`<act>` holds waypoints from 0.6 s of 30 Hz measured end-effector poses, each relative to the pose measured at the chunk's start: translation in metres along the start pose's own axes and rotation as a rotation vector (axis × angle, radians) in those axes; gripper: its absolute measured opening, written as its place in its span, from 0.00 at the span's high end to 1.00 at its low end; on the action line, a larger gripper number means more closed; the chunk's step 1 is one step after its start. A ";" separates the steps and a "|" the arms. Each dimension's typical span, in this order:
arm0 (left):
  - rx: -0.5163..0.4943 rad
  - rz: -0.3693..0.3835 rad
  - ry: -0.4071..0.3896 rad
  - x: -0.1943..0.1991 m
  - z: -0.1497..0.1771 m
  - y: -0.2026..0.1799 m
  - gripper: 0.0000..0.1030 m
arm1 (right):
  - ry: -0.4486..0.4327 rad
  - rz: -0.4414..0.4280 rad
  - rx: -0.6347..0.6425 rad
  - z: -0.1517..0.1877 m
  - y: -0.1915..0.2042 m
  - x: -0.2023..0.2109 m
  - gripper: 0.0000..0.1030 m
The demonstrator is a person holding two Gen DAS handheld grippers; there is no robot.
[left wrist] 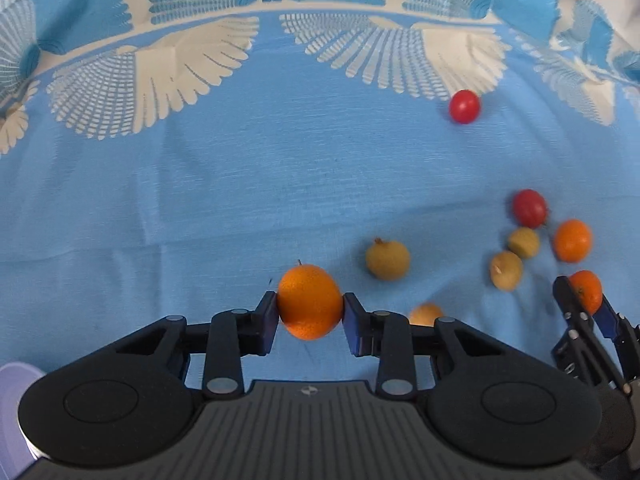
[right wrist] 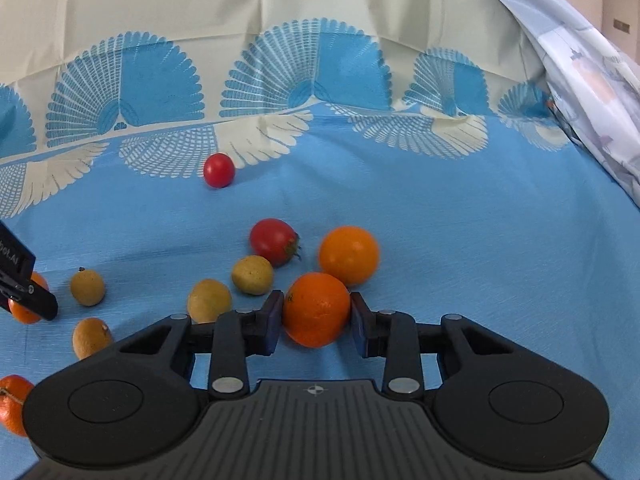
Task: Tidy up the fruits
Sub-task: 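Carry both held oranges over the pale blue plate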
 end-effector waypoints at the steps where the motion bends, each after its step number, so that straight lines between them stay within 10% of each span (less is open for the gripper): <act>1: -0.008 -0.001 -0.014 0.009 0.004 0.002 0.63 | -0.007 0.000 -0.007 0.000 -0.004 0.009 0.65; 18: 0.041 0.018 -0.162 0.204 0.202 0.105 0.63 | -0.033 -0.367 0.166 0.052 0.084 0.255 0.65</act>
Point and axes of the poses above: each gripper's, at about its wrist camera, not at the fingertips, and x roughly against the way its jaws point, y to its left, z to its underside, the point moved 9 cm from there along -x, roughly the way its jaws point, and after that the axes turned 7 degrees about y, right-handed, at the moved point
